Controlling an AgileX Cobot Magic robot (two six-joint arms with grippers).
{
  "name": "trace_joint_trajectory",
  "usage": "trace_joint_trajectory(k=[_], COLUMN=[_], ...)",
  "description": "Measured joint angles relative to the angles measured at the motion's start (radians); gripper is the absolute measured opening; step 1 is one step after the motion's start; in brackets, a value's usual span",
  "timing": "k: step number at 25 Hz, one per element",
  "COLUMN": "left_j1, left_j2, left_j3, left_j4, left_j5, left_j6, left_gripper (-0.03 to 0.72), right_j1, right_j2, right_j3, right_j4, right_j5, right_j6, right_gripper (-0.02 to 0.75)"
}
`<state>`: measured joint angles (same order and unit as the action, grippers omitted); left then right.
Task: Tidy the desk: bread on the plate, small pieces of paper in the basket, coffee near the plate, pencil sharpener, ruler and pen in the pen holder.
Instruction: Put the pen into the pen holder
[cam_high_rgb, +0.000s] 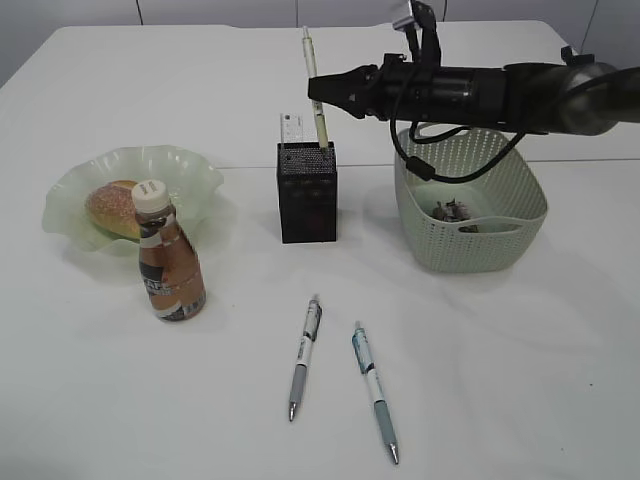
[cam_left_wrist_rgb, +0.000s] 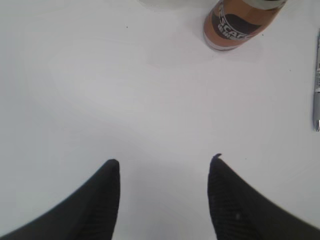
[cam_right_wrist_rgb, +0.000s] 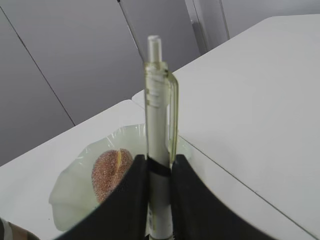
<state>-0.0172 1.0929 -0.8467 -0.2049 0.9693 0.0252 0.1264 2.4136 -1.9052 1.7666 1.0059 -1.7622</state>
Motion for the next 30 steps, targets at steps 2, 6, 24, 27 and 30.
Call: trace_joint_trajectory(k=[2, 6, 24, 27, 30], left_j1=[0.0, 0.0, 0.0, 0.0, 0.0], left_j2=[0.0, 0.0, 0.0, 0.0, 0.0], left_j3=[0.0, 0.0, 0.0, 0.0, 0.0], left_j4=[0.0, 0.0, 0.01, 0.01, 0.01], left_j5=[0.0, 0.0, 0.001, 0.001, 0.001], left_j6=[0.0, 0.0, 0.0, 0.0, 0.0], left_gripper=[0.414, 0.414, 0.414, 0.414, 0.414], right_j1=[0.0, 0.0, 0.004, 0.004, 0.004], right_j2=[0.011, 0.032, 0.062, 0.062, 0.039], right_j3=[-0.015, -0.026, -0.026, -0.026, -0.026], right_j4=[0.0, 0.001, 0.0, 0.0, -0.105], right_j5=[0.0, 0.0, 0.026, 0.024, -0.031], right_j6=[-0.014, -0.033, -0.037, 0.042, 0.244], right_gripper=[0.083, 0.085, 0.291, 0.295, 0.298])
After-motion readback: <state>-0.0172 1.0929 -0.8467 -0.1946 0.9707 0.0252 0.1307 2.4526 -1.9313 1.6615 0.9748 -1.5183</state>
